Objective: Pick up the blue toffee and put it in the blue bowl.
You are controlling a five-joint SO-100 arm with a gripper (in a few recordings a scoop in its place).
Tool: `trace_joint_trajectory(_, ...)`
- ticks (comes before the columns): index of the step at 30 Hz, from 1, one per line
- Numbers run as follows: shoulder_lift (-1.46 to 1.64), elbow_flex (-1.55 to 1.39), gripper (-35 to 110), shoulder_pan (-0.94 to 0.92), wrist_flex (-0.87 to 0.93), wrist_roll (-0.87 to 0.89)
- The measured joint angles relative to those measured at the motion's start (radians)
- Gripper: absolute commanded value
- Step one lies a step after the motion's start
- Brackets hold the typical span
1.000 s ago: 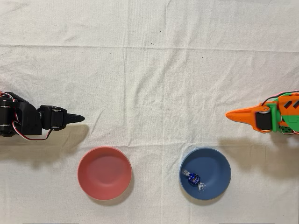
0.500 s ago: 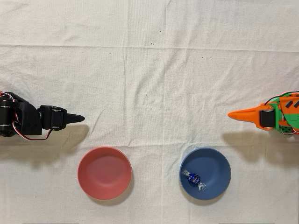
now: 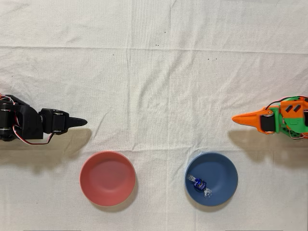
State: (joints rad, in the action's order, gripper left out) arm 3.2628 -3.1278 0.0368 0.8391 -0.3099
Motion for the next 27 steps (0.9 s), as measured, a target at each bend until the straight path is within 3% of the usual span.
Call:
trace_joint_trajectory(9,-0.008,-0.014,0,-0.015,0.112,0.192)
trace_joint_trajectory(27,0.000,-0.014,1,0.000,0.222,0.133)
